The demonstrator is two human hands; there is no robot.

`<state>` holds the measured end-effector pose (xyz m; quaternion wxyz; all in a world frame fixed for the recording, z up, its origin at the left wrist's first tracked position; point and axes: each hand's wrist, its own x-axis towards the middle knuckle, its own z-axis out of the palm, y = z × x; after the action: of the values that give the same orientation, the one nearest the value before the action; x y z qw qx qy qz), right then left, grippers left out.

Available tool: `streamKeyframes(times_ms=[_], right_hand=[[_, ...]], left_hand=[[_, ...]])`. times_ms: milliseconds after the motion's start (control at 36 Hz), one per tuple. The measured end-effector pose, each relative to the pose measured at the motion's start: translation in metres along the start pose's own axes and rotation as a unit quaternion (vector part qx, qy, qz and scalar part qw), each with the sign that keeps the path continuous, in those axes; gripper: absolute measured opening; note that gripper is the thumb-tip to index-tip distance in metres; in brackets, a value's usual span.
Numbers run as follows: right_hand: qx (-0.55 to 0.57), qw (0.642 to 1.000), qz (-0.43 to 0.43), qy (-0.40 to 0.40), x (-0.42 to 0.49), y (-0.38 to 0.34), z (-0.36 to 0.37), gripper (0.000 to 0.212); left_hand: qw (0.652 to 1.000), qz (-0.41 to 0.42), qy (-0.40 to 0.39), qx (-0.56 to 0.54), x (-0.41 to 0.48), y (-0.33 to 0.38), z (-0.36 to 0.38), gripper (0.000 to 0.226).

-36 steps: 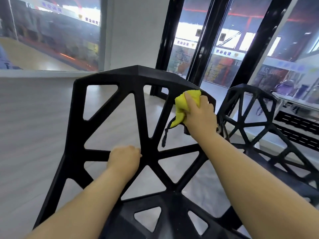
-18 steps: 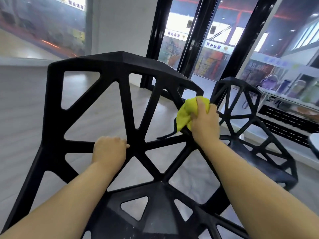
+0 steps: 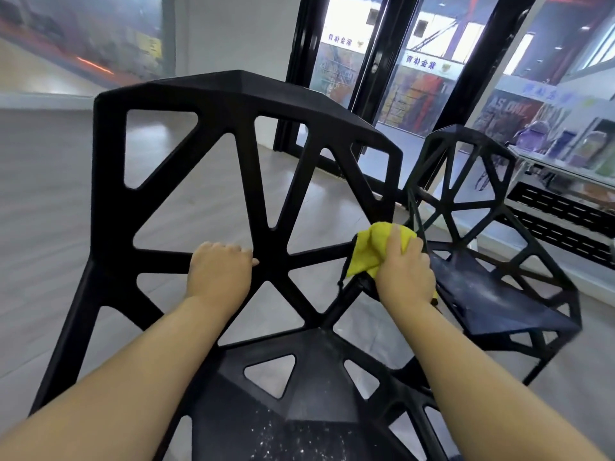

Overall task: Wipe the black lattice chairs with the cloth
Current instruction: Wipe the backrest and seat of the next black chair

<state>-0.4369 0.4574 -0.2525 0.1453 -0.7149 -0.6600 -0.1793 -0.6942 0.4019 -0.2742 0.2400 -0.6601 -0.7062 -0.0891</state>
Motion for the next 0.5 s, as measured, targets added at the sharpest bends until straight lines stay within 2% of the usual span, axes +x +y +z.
streamKeyframes(times_ms=[56, 111, 194, 222, 333, 444, 500], right_hand=[[0.014, 1.0, 0.017, -0.014, 0.0, -0.006, -0.005, 0.065], [0.075, 0.995, 0.057, -0.034, -0.003, -0.021, -0.006, 0.064], [0.164, 0.983, 0.074, -0.04, -0.022, -0.055, 0.002, 0.064], [0.187, 0.981, 0.048, -0.024, -0.032, -0.069, 0.008, 0.069], [0.191, 0.976, -0.107, -0.015, -0.071, -0.107, 0.029, 0.09], [0.14, 0.969, -0.199, 0.038, -0.063, -0.089, 0.033, 0.085], [0.105, 0.974, -0.195, 0.034, -0.05, -0.069, 0.024, 0.081]], left_hand=[[1.0, 0.005, -0.006, -0.008, 0.001, 0.001, -0.001, 0.035], [1.0, 0.005, -0.016, -0.015, 0.0, 0.001, -0.006, 0.035], [0.999, 0.017, -0.002, -0.039, -0.002, -0.002, -0.006, 0.022], [0.998, 0.031, 0.008, -0.044, -0.003, -0.003, -0.006, 0.014], [0.996, 0.045, 0.036, -0.07, -0.003, -0.009, 0.002, 0.031], [0.995, 0.061, 0.034, -0.068, -0.005, -0.009, 0.004, 0.022], [0.996, 0.055, 0.013, -0.07, -0.008, -0.008, 0.003, 0.009]])
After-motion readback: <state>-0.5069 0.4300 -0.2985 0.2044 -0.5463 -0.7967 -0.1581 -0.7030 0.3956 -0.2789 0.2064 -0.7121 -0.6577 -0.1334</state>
